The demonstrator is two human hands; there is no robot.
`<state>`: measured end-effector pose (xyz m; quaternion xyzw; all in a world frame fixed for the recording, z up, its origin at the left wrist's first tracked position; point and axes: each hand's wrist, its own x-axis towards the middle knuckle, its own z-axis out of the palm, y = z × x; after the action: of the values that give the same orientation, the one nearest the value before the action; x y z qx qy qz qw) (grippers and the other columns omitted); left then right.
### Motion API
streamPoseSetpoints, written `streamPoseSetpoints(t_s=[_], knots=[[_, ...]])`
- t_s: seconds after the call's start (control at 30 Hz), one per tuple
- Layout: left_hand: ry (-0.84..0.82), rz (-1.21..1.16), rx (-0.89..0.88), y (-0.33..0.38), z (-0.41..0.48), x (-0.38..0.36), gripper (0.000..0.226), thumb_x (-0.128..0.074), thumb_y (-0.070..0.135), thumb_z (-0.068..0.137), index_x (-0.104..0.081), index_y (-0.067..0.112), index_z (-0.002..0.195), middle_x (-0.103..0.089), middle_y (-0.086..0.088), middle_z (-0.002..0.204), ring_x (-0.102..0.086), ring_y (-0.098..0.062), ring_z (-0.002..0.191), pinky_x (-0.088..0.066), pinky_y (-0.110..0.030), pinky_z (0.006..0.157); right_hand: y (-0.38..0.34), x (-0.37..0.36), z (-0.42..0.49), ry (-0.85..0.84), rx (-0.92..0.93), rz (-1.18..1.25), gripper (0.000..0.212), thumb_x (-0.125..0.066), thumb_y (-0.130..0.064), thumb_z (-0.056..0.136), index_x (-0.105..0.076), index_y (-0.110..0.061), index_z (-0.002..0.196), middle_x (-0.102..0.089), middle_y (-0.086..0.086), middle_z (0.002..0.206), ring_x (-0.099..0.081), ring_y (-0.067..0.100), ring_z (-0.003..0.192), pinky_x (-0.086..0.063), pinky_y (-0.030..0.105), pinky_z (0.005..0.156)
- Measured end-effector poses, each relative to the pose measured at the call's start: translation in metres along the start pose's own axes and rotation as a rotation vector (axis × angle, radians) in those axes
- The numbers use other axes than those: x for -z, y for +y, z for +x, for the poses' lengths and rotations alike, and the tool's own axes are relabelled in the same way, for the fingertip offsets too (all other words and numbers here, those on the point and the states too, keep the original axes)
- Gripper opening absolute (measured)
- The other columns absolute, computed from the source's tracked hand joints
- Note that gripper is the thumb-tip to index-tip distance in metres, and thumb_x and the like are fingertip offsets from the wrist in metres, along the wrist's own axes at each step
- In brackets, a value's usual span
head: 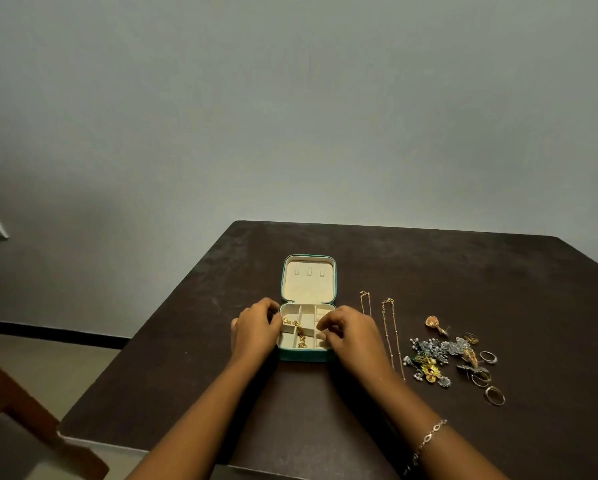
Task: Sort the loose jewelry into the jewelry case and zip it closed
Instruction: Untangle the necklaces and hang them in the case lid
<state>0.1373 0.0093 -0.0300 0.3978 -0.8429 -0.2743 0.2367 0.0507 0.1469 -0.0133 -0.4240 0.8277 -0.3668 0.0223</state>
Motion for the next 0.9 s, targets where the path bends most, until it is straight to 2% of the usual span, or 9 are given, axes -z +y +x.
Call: streamPoseSetpoints(t_s=[0.17, 0.27, 0.47, 0.6, 0.77, 0.9], knots=[[0.023, -0.016, 0.04, -0.02, -0.009, 0.018, 0.017, -0.054, 0.023, 0.09, -0.063, 0.022, 0.105, -0.068, 0.002, 0.104, -0.061, -0.015, 0.097, -0.045, -0.042, 0.095, -0.021, -0.013, 0.003, -0.082, 0.035, -0.064, 0.017, -0.061, -0.017, 0.084, -0.07, -0.021, 0.099, -0.065, 0.001, 0.106, -0.059, 0.018, 0.101, -0.046, 0.029, 0.084], [0.044, -0.021, 0.065, -0.03, -0.013, 0.03, 0.017, -0.055, 0.021, 0.089, -0.063, 0.022, 0.105, -0.068, 0.002, 0.104, -0.061, -0.015, 0.096, -0.046, -0.042, 0.094, -0.036, -0.026, 0.006, -0.138, 0.05, -0.085, 0.019, -0.061, -0.02, 0.085, -0.068, -0.021, 0.102, -0.062, 0.002, 0.108, -0.057, 0.019, 0.101, -0.047, 0.032, 0.084], [0.095, -0.088, 0.089, -0.035, -0.021, 0.039, 0.019, -0.054, 0.016, 0.089, -0.065, 0.018, 0.104, -0.068, -0.002, 0.105, -0.062, -0.016, 0.095, -0.05, -0.037, 0.087, -0.056, -0.051, 0.011, -0.145, 0.111, -0.217, 0.023, -0.061, -0.025, 0.084, -0.068, -0.019, 0.106, -0.057, 0.007, 0.109, -0.049, 0.024, 0.107, -0.041, 0.034, 0.087], [0.126, -0.125, 0.095, -0.033, -0.022, 0.035, 0.018, -0.052, 0.014, 0.09, -0.064, 0.016, 0.103, -0.068, -0.003, 0.103, -0.059, -0.013, 0.086, -0.05, -0.03, 0.078, -0.062, -0.056, 0.014, -0.129, 0.104, -0.281, 0.024, -0.06, -0.028, 0.084, -0.069, -0.015, 0.102, -0.059, 0.008, 0.108, -0.048, 0.026, 0.105, -0.039, 0.035, 0.087], [0.142, -0.133, 0.11, -0.032, -0.021, 0.033, 0.017, -0.052, 0.013, 0.089, -0.064, 0.015, 0.101, -0.068, -0.003, 0.102, -0.061, -0.016, 0.087, -0.05, -0.031, 0.077, -0.061, -0.055, 0.014, -0.104, 0.066, -0.145, 0.013, -0.062, -0.023, 0.082, -0.071, -0.017, 0.088, -0.066, 0.005, 0.098, -0.055, 0.023, 0.099, -0.04, 0.032, 0.083], [0.124, -0.143, 0.107, -0.034, -0.018, 0.036, 0.02, -0.054, 0.01, 0.087, -0.064, 0.015, 0.104, -0.066, -0.003, 0.106, -0.061, -0.018, 0.095, -0.052, -0.035, 0.084, -0.059, -0.047, 0.019, -0.104, -0.028, 0.061, 0.007, -0.064, -0.02, 0.081, -0.07, -0.017, 0.081, -0.07, 0.004, 0.089, -0.059, 0.017, 0.084, -0.037, 0.022, 0.069]])
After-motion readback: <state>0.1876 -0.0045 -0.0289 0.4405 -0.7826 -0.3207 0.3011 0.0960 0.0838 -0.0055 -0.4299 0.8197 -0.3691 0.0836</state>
